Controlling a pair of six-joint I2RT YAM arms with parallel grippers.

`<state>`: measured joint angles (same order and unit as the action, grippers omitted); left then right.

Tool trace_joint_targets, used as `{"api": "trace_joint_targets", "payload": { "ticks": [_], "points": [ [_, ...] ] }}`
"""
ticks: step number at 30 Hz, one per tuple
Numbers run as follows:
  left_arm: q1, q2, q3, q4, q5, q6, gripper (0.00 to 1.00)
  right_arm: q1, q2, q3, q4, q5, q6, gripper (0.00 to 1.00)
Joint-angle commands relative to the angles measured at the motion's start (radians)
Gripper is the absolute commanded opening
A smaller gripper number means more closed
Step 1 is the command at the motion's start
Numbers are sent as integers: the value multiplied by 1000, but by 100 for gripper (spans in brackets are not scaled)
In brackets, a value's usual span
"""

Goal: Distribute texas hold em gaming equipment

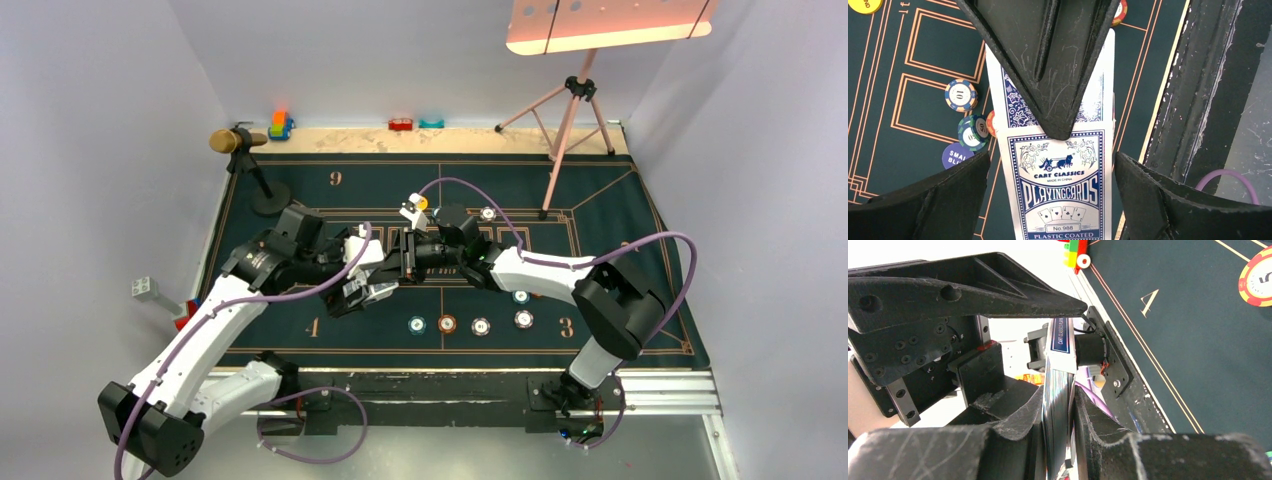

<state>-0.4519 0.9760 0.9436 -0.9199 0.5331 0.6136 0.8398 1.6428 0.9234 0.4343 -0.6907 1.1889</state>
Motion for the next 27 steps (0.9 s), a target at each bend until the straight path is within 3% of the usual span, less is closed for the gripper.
{"api": "trace_joint_targets", "payload": {
  "ticks": [1,15,19,22,27],
  "points": [
    [-5,-3,-17,39,33,19,97,6,-8,37,56,-9,14,10],
    [-5,-5,-10,50,18,21,61,5,2,51,52,-25,13,12],
    [-5,-9,0,31,24,21,52,2,-6,69,-7,-39,-31,36],
    [-5,-11,9,12,37,25,51,-9,-28,77,-102,-29,-100,53],
    [-5,-7,19,-21,42,46,52,-19,-45,78,-182,-16,-161,59]
  ]
}}
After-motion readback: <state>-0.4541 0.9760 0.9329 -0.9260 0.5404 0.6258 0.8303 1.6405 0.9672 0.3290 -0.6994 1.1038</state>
